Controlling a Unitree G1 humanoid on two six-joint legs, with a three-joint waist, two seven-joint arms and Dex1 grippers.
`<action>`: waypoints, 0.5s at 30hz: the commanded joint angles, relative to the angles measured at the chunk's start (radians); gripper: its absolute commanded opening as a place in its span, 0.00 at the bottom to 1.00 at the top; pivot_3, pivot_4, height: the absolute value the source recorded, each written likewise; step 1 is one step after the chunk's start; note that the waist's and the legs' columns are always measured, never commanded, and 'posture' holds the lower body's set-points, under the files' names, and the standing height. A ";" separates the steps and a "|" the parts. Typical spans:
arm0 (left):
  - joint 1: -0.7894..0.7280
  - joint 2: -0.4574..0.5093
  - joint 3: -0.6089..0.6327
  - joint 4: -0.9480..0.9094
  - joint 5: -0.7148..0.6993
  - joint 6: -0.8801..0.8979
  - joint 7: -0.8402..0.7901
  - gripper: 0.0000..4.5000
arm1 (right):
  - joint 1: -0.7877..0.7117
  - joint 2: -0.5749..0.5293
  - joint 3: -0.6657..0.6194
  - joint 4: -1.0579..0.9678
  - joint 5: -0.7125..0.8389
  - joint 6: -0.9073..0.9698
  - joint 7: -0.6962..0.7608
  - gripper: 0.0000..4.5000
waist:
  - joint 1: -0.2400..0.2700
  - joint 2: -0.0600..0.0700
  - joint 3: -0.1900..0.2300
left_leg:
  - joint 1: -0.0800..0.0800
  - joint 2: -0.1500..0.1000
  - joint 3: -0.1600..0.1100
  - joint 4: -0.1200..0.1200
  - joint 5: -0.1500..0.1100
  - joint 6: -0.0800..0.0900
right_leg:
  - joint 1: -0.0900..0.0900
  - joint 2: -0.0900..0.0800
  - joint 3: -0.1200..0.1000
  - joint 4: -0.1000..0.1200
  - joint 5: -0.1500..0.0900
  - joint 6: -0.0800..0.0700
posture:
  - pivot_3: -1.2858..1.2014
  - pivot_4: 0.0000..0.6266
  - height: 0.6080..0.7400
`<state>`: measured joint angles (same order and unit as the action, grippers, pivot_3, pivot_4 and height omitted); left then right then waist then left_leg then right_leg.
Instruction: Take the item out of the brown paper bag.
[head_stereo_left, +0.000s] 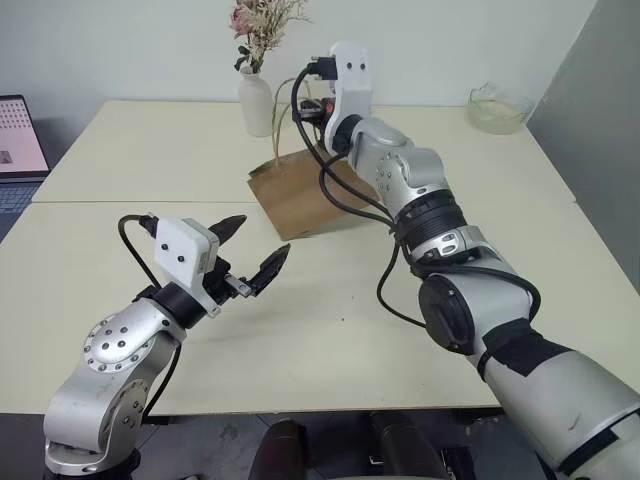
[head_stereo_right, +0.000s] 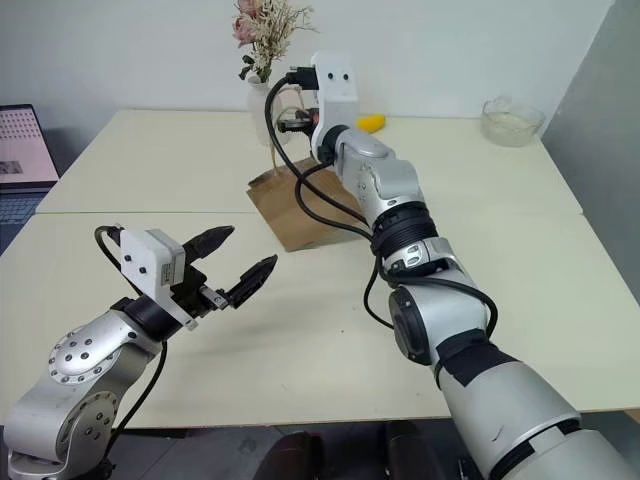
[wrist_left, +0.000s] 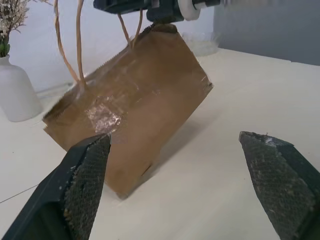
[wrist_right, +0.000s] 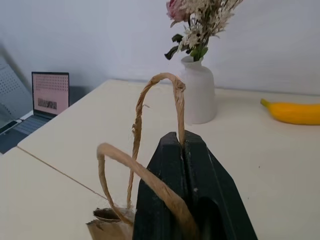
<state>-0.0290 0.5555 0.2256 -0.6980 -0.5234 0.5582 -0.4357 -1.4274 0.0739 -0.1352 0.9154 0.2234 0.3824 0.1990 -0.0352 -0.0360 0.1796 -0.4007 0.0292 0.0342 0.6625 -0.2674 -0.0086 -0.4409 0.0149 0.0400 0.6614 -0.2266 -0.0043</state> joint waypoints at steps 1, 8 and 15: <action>0.020 0.012 0.033 -0.025 0.002 -0.036 -0.016 0.96 | 0.029 -0.016 0.025 -0.103 -0.010 0.009 0.031 0.00 | 0.000 0.000 0.000 | 0.000 0.000 0.000 0.000 0.000 0.000 | 0.000 0.000 0.000 0.000 0.000 0.000 | 0.52 0.24 1.00; 0.074 0.026 0.094 0.016 0.002 -0.070 -0.055 0.96 | 0.119 -0.070 0.080 -0.279 -0.023 0.108 0.070 0.00 | 0.000 0.000 0.000 | 0.000 0.000 0.000 0.000 0.000 0.000 | 0.000 0.000 0.000 0.000 0.000 0.000 | 0.52 0.24 1.00; 0.074 0.035 0.090 0.030 0.010 -0.086 -0.068 0.96 | 0.179 -0.101 0.113 -0.400 -0.029 0.178 0.090 0.00 | 0.000 0.000 0.000 | 0.000 0.000 0.000 0.000 0.000 0.000 | 0.000 0.000 0.000 0.001 0.000 0.000 | 0.52 0.24 1.00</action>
<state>0.0462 0.5797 0.2977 -0.6540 -0.5217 0.4933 -0.4972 -1.2368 -0.0185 -0.0210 0.5832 0.1905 0.5523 0.2800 -0.0348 -0.0361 0.1796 -0.4004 0.0294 0.0343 0.6626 -0.2674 -0.0086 -0.4411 0.0148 0.0399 0.6621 -0.2266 -0.0043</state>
